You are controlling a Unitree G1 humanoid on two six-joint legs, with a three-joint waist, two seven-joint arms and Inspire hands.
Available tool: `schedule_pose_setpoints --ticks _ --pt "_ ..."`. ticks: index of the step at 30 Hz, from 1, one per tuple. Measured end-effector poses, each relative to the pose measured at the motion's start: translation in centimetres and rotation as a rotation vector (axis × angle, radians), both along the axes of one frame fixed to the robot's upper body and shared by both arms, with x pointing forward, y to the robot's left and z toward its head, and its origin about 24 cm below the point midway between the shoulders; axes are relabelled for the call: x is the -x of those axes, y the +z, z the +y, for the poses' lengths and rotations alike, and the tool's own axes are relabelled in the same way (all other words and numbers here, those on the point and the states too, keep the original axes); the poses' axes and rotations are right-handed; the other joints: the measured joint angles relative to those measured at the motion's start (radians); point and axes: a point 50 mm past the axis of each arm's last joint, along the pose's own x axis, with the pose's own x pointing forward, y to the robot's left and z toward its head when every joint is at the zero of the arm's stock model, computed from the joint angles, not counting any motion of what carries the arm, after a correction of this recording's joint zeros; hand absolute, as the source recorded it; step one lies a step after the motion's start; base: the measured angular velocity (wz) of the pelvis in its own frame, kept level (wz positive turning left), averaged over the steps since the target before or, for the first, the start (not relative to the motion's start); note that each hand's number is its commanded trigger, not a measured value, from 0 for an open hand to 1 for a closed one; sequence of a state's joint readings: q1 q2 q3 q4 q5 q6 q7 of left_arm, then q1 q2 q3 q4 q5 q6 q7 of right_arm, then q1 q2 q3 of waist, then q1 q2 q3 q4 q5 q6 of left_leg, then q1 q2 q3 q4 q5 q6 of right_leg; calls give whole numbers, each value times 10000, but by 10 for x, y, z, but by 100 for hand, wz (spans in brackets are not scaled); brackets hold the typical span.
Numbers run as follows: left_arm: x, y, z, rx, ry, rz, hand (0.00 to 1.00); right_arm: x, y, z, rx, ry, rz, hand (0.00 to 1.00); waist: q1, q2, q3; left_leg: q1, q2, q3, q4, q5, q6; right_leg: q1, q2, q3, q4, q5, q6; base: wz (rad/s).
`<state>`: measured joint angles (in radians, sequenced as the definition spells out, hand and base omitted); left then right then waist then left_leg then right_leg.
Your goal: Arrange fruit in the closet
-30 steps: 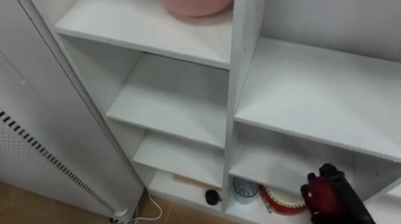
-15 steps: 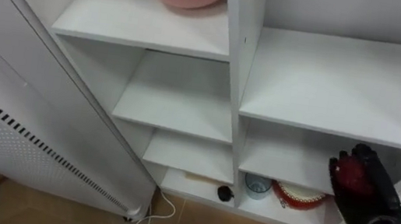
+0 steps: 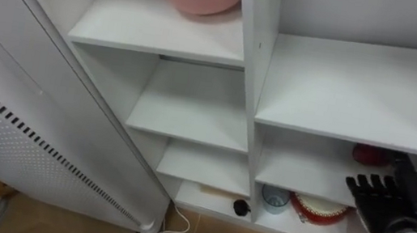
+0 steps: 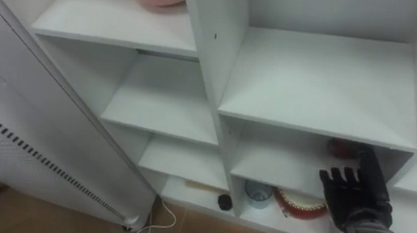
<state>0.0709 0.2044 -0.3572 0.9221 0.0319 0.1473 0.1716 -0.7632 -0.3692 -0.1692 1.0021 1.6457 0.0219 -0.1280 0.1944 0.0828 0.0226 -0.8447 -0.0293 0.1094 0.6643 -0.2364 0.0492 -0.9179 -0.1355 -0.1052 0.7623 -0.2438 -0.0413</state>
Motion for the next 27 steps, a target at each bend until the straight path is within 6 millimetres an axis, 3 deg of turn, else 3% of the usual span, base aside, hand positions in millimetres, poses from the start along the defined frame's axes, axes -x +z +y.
schedule_pose_setpoints --ticks 9,15,18,24,27 --pt "0 0 -1 20 -53 5 0 0 -1 0 10 5 35 0 -25 -7 15 52 -17 -12 -56 8 10 43 -16 -18 -29 -5 8 0" --pt "1 -1 -3 89 -167 104 0 5 -15 -2 -74 -91 561 0 -43 -20 73 776 -22 -41 -463 20 29 779 -18 -81 -453 7 74 -1" --pt "6 -2 -3 140 -227 233 0 15 -36 -4 -185 -22 980 0 -62 -33 163 1586 11 -54 -915 20 32 1646 107 -155 -995 49 148 -5" --pt "10 -4 5 284 -35 594 0 36 -71 -9 186 211 1768 0 -233 -24 179 2736 -17 -311 -1559 47 64 2984 162 -463 -1874 115 281 8" --pt "17 -5 16 77 370 831 0 70 -108 -16 1101 723 2971 0 -348 -104 205 3710 -53 -302 -2081 59 86 4004 117 -645 -2234 20 413 17"
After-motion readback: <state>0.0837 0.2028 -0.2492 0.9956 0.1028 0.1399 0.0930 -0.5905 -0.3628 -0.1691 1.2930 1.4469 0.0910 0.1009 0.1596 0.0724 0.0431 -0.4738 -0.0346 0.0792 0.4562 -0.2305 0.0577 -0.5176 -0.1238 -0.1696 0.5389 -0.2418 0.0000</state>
